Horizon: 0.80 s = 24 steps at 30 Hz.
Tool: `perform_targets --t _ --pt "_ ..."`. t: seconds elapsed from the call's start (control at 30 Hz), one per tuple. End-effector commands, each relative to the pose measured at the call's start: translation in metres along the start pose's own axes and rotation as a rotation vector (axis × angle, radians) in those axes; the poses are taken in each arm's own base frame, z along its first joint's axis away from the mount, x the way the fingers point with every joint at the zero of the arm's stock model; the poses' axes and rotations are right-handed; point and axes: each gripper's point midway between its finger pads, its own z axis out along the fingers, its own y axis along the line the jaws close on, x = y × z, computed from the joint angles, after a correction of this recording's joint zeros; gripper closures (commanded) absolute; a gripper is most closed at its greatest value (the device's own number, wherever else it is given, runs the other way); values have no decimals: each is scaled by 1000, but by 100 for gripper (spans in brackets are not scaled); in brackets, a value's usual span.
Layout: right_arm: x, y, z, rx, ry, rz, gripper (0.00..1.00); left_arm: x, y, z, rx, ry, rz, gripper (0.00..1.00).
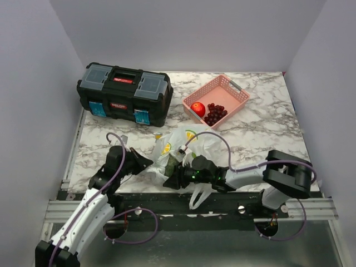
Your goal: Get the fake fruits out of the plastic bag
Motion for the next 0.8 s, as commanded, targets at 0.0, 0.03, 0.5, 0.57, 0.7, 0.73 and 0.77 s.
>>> perform_targets --t 0.0,0.03,0.5,0.57,0.7,0.73,0.77 --pt "18 20 12 -149 68 49 62 10 36 -5 -72 -66 -98 100" --pt "19 19 13 -145 76 46 63 10 38 -7 -67 -83 -103 100" --pt "-60 21 -43 112 -119 -146 25 16 42 -17 -49 -80 -4 100" --pt "-69 20 -44 151 -127 -186 21 17 47 -20 -81 -78 -10 100" --pt "-82 20 -34 205 -122 -240 22 20 42 -19 -46 -65 -40 100" --pt "-86 19 -29 222 -119 -250 24 20 39 -18 -31 -66 -48 100" --pt "-86 16 -24 241 -108 -260 27 22 38 -17 -18 -61 -56 100"
